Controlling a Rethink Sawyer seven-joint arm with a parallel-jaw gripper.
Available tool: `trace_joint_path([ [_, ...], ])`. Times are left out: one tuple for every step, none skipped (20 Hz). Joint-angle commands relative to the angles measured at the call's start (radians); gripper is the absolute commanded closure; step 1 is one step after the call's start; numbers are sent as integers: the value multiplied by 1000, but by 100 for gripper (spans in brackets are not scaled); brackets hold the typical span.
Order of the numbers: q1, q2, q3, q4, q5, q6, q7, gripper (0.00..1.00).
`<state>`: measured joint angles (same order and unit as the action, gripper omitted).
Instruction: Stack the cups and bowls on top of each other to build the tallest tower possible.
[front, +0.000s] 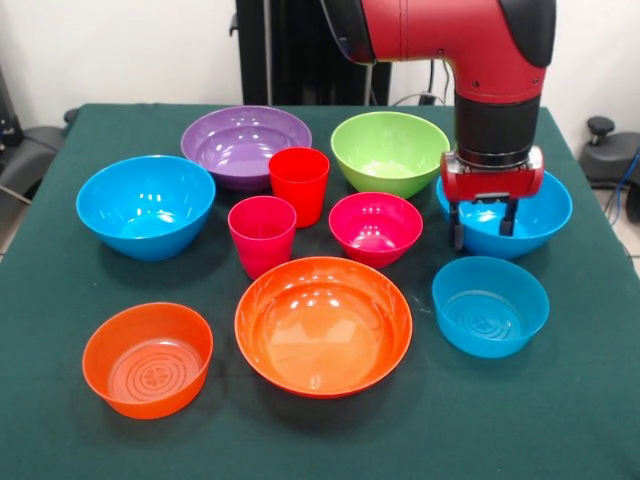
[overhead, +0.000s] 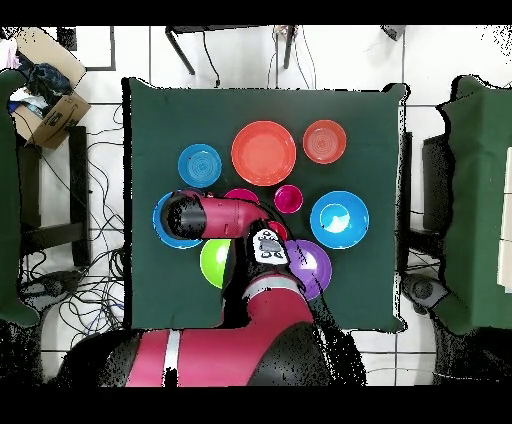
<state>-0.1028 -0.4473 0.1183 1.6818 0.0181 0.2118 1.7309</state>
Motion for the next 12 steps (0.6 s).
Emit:
trace_joint_path([
  [-22, 59, 117, 74, -70, 98, 13, 0],
  [-28, 59, 125, 75, -71, 104, 8, 0],
  [-31, 58, 129, 77, -73, 108, 7, 0],
  [-36, 55, 134, 82, -73, 114, 6, 0],
  [-37, 53, 134, 84, -74, 119, 5, 0],
  [-36, 49, 131, 89, -76, 123, 7, 0],
  [-34, 48, 128, 90, -77, 124, 9, 0],
  [-32, 47, 123, 91, -78, 124, 10, 0],
  [-32, 47, 120, 91, -80, 121, 10, 0],
  [-32, 48, 117, 90, -82, 115, 10, 0],
  [-31, 49, 115, 89, -84, 113, 9, 0],
  [-32, 51, 113, 86, -87, 110, 6, 0],
])
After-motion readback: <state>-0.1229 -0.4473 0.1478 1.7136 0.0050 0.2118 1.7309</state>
